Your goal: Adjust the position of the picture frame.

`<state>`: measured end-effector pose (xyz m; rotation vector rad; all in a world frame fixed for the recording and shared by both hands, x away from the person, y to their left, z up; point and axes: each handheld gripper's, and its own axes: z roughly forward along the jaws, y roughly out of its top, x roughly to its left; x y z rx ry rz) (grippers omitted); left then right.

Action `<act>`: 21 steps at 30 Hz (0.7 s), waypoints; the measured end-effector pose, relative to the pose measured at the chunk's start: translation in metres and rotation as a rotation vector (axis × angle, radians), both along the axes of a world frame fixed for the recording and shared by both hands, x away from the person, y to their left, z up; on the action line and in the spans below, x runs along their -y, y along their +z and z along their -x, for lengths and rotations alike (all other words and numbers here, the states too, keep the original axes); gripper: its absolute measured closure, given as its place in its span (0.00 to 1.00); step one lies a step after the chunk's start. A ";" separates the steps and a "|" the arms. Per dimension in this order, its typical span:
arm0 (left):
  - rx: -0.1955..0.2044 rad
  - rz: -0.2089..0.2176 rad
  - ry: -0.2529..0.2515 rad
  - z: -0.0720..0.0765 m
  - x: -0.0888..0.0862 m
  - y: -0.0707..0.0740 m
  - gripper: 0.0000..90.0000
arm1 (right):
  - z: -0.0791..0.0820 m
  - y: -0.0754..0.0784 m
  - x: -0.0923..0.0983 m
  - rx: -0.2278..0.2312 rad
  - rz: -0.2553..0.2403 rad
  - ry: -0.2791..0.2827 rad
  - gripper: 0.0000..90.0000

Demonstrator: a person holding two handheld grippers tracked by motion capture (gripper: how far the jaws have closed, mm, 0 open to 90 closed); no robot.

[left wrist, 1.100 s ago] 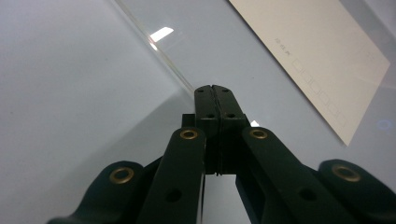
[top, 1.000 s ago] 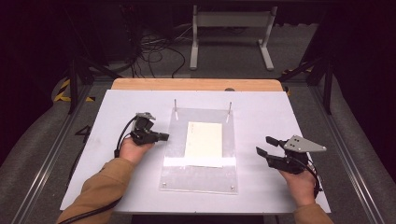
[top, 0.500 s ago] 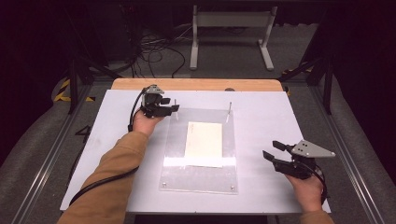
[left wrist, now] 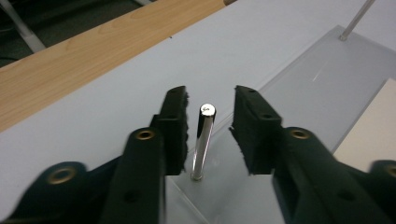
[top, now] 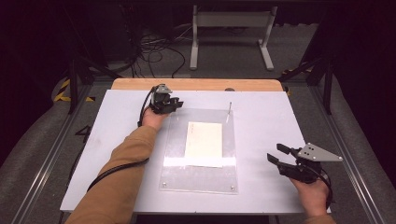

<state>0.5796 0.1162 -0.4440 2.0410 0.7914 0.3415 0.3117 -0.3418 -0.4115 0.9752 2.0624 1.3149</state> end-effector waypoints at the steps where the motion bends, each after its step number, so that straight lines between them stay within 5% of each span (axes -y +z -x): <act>1: 0.000 0.000 0.000 0.000 0.000 0.000 0.85 | 0.000 0.000 0.000 0.000 0.000 0.000 0.48; 5: -0.030 0.014 0.044 0.000 -0.005 0.001 0.92 | 0.001 0.001 0.001 0.004 -0.002 0.000 0.48; 10: -0.035 -0.024 0.060 0.008 -0.001 0.005 0.92 | 0.001 0.002 0.000 0.009 -0.002 0.002 0.48; 21: -0.058 -0.052 0.003 0.027 0.002 0.010 0.92 | 0.001 0.004 -0.001 0.014 -0.005 0.008 0.48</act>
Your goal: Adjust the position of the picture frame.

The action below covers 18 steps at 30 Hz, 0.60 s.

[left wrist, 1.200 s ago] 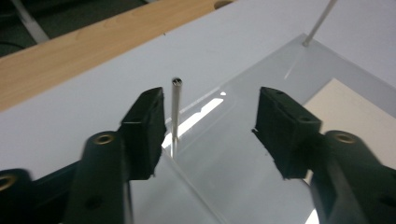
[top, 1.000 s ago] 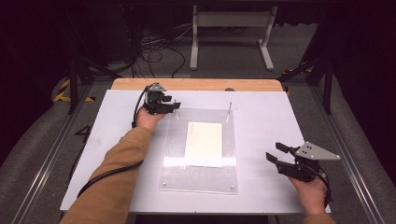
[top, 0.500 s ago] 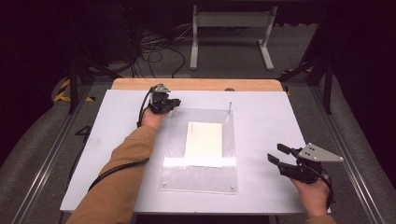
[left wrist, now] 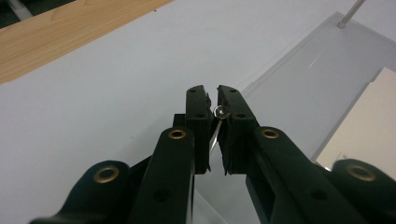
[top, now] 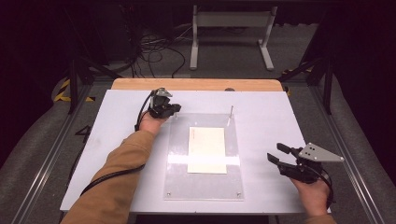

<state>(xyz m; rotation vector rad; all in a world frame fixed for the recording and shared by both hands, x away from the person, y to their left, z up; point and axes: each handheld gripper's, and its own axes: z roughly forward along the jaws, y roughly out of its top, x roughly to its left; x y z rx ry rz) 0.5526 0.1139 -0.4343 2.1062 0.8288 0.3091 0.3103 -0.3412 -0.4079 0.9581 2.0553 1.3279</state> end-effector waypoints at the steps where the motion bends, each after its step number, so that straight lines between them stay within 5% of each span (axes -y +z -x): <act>1: -0.004 0.003 -0.001 0.001 0.001 0.000 0.92 | 0.000 0.000 0.000 -0.002 -0.002 0.000 0.48; 8: -0.018 -0.001 -0.040 0.011 0.016 -0.001 0.92 | 0.000 0.000 0.000 -0.003 -0.009 0.002 0.48; 18: 0.000 0.019 -0.046 0.017 0.015 -0.004 0.93 | 0.001 0.000 0.001 -0.004 -0.011 0.000 0.47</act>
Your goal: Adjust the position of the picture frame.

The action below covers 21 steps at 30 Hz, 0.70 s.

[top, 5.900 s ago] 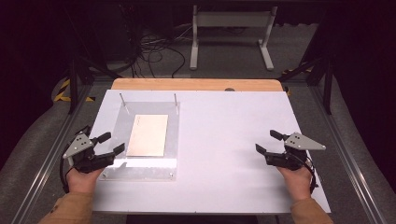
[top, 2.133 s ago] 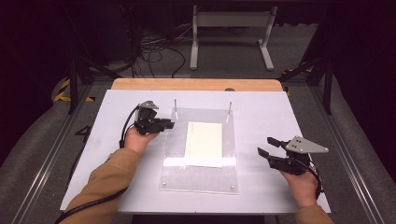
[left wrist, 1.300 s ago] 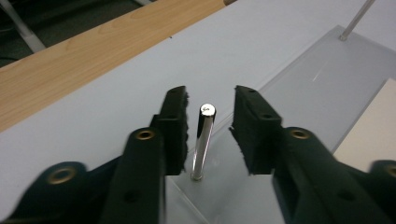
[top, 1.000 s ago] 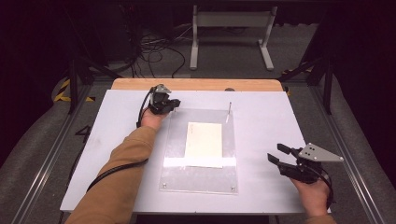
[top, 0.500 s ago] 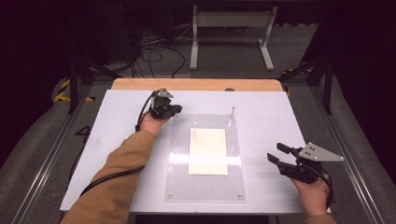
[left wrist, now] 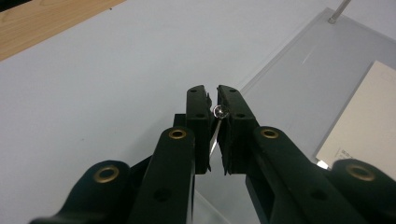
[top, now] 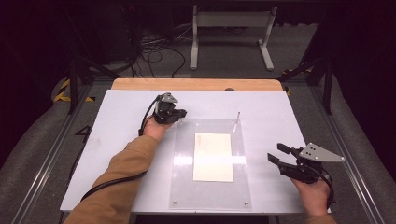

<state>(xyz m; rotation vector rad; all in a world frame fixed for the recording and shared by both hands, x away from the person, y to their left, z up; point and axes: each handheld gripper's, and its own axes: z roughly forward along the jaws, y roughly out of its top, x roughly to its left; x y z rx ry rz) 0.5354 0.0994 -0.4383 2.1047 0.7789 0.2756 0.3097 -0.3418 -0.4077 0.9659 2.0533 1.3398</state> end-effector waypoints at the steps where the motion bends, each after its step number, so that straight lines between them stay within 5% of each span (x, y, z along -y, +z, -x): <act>1: -0.004 0.004 -0.003 0.000 -0.001 0.000 0.92 | 0.000 0.000 -0.001 0.000 -0.001 0.000 0.47; 6: -0.019 0.022 0.064 0.010 -0.006 0.001 0.88 | 0.002 0.000 0.000 0.000 -0.002 -0.002 0.47; 12: 0.050 -0.063 0.131 0.025 0.006 0.001 0.91 | 0.003 0.000 0.000 0.000 0.001 -0.002 0.47; 21: 0.008 -0.046 0.183 0.022 0.008 0.001 0.94 | 0.002 0.000 -0.001 0.000 -0.001 0.005 0.47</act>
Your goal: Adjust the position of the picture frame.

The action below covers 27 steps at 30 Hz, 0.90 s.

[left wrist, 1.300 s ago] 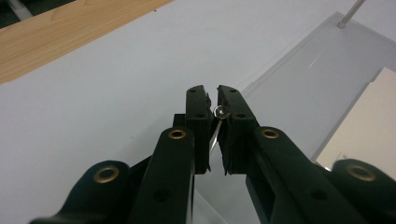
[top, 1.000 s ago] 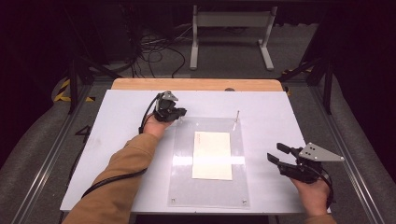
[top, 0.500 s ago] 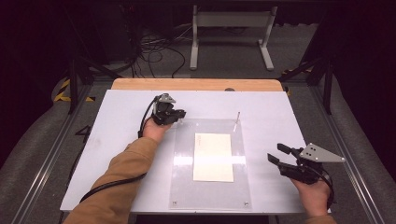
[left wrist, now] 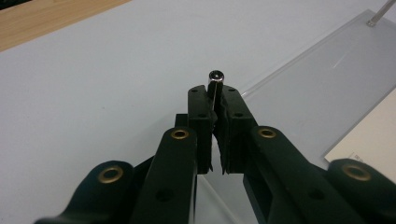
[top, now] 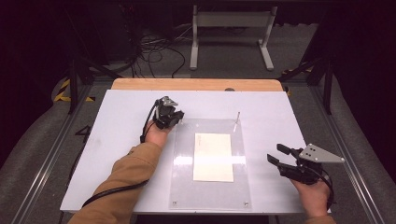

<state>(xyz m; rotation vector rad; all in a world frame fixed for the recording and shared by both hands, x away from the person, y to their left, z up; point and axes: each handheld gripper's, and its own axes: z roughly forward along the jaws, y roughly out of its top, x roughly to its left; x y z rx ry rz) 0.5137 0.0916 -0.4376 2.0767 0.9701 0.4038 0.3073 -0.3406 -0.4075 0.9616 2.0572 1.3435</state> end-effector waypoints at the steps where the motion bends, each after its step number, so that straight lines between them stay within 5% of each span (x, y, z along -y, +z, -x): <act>1: -0.007 0.004 0.002 -0.002 -0.001 0.000 0.94 | 0.000 0.000 0.000 0.001 0.000 0.001 0.47; 3: -0.037 0.032 0.004 -0.005 -0.003 0.000 0.95 | 0.001 0.000 -0.001 -0.002 -0.001 0.001 0.47; 11: -0.074 0.024 0.029 -0.009 0.001 0.003 0.95 | 0.002 0.000 -0.004 -0.008 -0.003 0.018 0.47; 15: -0.093 0.020 0.034 -0.012 0.001 0.004 0.95 | 0.004 0.001 -0.009 -0.021 0.005 0.069 0.45; 22: -0.120 0.007 0.040 -0.017 0.004 0.006 0.95 | 0.015 0.005 -0.031 -0.027 0.104 0.196 0.41; 27: -0.141 0.011 0.042 -0.019 0.004 0.007 0.95 | 0.023 0.003 -0.048 -0.040 0.176 0.271 0.29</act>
